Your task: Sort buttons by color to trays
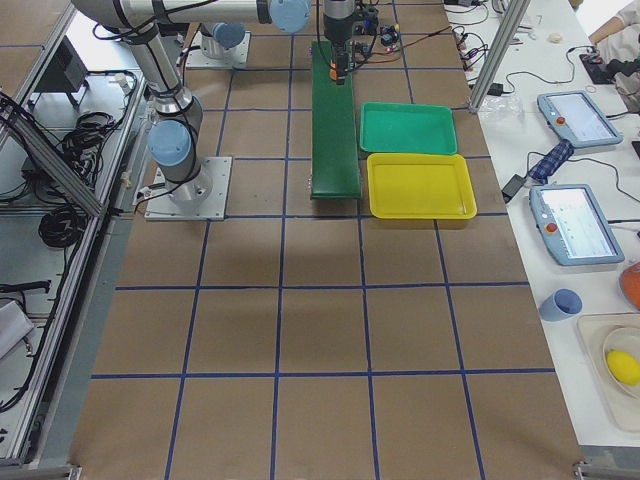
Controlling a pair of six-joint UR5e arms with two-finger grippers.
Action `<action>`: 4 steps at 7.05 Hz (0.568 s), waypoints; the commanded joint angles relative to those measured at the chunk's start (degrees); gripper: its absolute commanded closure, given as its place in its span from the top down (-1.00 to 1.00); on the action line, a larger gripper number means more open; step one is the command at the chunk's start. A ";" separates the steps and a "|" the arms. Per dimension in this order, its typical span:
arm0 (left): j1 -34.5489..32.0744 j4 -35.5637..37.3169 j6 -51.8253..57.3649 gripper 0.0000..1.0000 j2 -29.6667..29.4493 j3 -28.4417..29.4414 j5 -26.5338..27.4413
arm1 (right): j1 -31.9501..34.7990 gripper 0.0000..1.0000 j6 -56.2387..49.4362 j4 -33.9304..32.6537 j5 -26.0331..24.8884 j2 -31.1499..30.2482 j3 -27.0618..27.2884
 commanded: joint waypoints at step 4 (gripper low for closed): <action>-10.02 -14.92 -17.61 -1.00 16.90 -4.03 -5.40 | 0.10 1.00 0.00 -0.09 0.37 -1.24 1.76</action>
